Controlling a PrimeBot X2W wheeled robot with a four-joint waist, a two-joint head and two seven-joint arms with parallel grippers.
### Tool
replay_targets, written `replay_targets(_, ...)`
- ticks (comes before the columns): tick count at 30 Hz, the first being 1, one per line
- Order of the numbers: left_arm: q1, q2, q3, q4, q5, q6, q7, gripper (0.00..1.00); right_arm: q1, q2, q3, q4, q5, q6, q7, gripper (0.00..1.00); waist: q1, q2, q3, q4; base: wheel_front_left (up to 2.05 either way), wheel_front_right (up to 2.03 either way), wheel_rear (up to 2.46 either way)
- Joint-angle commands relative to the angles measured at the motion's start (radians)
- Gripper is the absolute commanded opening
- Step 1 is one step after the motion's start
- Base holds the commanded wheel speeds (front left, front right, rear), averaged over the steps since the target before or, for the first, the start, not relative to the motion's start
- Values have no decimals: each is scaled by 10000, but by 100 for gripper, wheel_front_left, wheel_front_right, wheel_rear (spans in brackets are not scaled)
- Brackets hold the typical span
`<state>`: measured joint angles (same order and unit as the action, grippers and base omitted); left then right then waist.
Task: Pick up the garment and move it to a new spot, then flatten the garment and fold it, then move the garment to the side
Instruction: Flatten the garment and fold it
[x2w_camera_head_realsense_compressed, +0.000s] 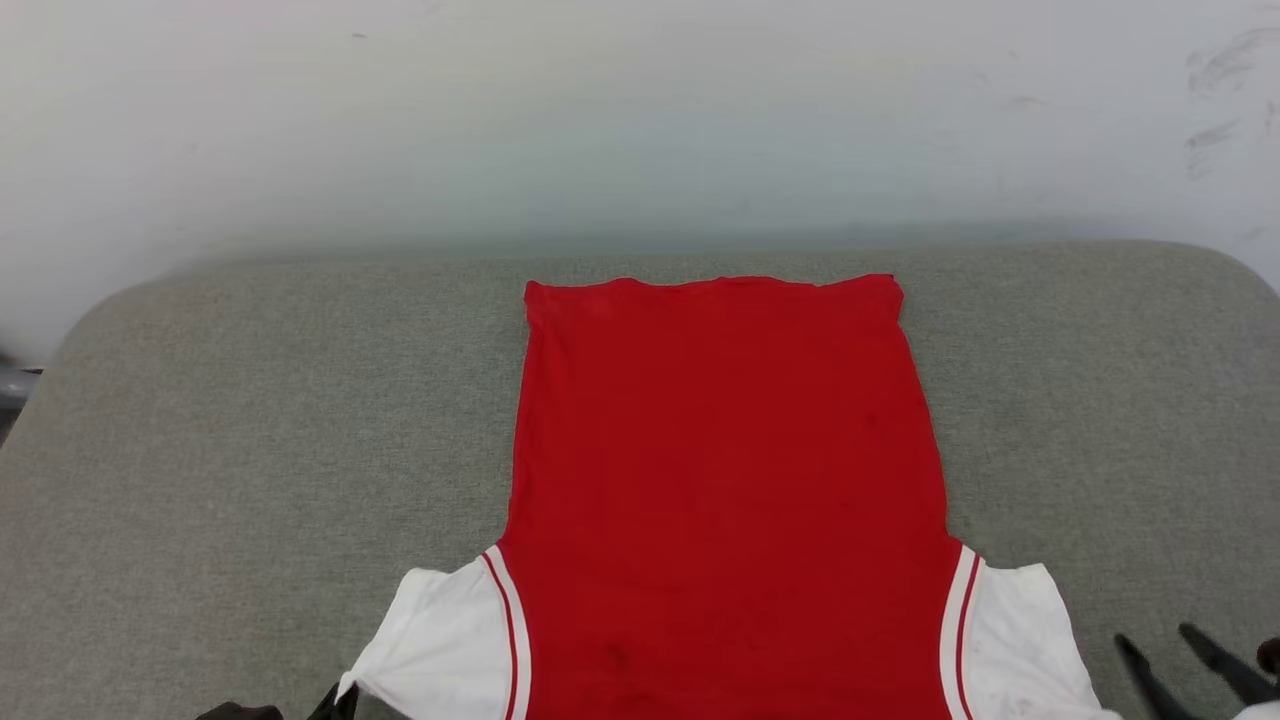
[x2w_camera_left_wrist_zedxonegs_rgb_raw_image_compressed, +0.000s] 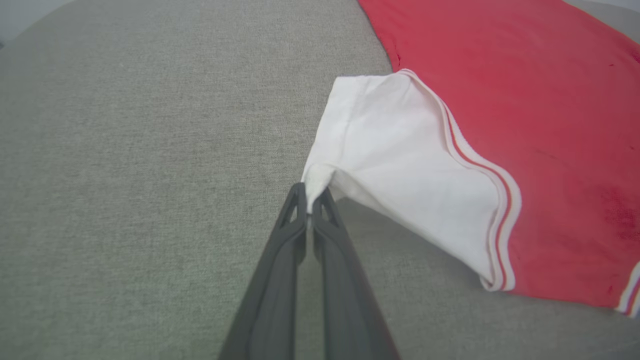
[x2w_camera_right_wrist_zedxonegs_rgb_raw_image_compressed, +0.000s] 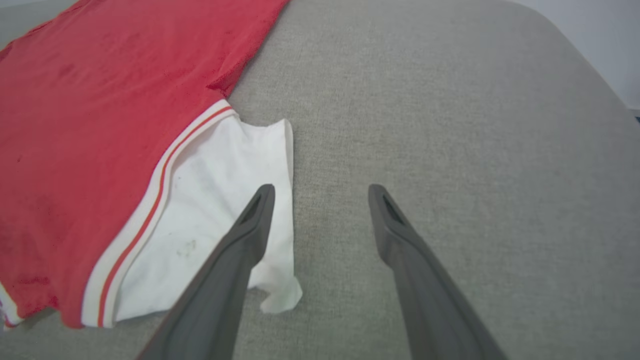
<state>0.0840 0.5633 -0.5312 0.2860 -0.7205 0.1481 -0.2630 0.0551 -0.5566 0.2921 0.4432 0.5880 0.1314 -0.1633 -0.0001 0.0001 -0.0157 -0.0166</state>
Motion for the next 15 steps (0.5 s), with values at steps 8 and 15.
replay_targets(8, -633, -253, 55, -862, 846, 91, -24, 0, -1602, -548, -2291, -2730, -1138, -13, 881, 100, 1, -1, 705, 584, 0, 0, 0)
replay_targets(15, -1461, -485, 17, -1312, 1269, 93, -24, 0, -3885, -563, -2831, -3532, -1145, -13, 2371, 100, 1, -1, 1666, 1239, 0, 0, 0)
